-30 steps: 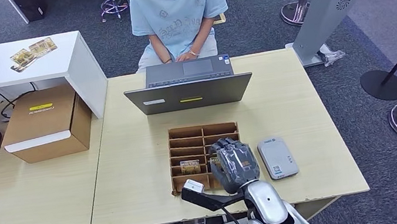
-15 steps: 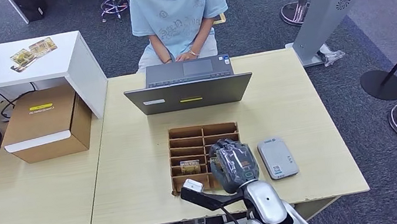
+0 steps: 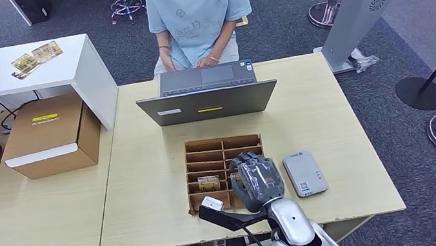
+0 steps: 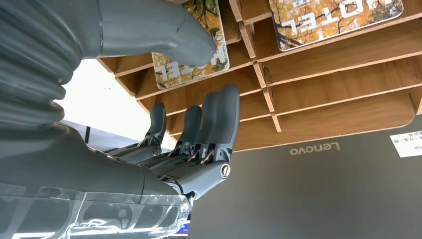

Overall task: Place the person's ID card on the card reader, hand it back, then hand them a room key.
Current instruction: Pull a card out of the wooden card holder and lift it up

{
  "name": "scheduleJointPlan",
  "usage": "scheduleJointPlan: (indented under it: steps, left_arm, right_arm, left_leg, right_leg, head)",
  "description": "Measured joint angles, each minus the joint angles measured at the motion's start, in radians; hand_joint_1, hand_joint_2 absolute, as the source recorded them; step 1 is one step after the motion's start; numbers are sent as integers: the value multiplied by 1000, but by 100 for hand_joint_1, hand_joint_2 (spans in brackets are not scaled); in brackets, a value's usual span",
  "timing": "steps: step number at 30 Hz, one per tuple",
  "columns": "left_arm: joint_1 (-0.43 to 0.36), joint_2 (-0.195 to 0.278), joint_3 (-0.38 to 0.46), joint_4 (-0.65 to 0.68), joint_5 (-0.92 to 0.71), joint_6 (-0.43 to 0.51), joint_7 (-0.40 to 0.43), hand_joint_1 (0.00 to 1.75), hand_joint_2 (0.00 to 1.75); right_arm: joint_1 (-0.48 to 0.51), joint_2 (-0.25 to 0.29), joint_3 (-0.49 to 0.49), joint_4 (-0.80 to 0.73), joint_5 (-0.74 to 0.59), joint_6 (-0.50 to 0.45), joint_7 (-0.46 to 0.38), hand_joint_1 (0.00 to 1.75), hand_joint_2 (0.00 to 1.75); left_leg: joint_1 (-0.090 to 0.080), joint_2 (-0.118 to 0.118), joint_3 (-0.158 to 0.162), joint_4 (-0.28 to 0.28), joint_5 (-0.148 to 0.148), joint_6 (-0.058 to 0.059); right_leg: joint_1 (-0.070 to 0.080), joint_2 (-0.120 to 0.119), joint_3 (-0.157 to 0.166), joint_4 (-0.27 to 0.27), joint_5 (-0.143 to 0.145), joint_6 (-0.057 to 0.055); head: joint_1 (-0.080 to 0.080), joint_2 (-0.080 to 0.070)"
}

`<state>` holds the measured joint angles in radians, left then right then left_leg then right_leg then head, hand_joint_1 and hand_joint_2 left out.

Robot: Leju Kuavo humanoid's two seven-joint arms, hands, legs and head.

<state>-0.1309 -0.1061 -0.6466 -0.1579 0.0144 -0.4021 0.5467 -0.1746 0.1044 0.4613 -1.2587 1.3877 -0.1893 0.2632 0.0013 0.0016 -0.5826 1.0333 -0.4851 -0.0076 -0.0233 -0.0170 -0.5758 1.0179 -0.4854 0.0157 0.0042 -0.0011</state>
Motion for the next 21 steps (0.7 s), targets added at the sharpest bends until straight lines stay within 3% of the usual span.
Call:
scheduleJointPlan:
  steps: [9,18,21]
  left_arm:
    - [1,0,0,0,-5,0,-7,0,175]
    - [0,0,-9,0,-10,-2,-12,0,175]
    - [-1,0,-14,0,-13,-6,-12,0,175]
  right_arm:
    - [-8,1,-2,24,4,1,11,103,175]
    - [-15,1,-9,38,5,-1,14,132,175]
    - [-15,1,-13,39,5,-2,14,134,175]
  left_leg:
    - [0,0,0,0,0,0]
    - [0,0,0,0,0,0]
    - [0,0,0,0,0,0]
  right_leg:
    - [0,0,0,0,0,0]
    - [0,0,0,0,0,0]
    - [0,0,0,0,0,0]
  head:
    - [0,0]
    - [0,0]
    - [0,0]
